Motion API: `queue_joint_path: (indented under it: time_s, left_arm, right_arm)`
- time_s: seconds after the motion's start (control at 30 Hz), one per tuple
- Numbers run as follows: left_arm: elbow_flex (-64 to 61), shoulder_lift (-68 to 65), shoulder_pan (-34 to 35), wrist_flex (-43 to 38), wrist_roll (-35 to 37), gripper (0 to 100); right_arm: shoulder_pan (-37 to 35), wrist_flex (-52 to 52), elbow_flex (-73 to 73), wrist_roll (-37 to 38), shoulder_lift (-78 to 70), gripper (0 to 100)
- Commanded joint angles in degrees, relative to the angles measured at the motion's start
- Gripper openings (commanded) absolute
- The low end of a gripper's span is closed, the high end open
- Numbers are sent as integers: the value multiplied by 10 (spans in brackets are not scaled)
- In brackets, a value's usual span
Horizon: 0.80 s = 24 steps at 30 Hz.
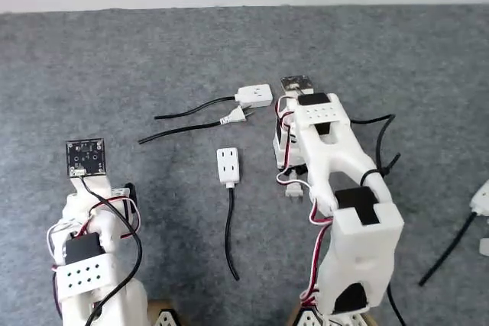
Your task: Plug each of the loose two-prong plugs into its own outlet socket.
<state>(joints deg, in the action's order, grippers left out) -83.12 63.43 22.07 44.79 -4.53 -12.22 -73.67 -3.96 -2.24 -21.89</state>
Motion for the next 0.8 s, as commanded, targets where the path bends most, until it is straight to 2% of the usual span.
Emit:
queue_joint_path:
  time_s: [0.0, 0.23, 0.53, 0.77]
  left_arm:
    - [5, 8, -4, 2, -5, 196]
    - [9, 4, -4, 3, -3, 194]
    - [15, 3, -5, 18, -3, 193]
    - [15, 3, -4, 23, -4, 193]
  right_arm:
    - [-30, -37, 23, 9, 80, 8]
    - [-95, -57, 5, 7, 168, 8]
    - [-104, -113, 1, 37, 308, 8]
    - [-106, -73, -29, 28, 225, 13]
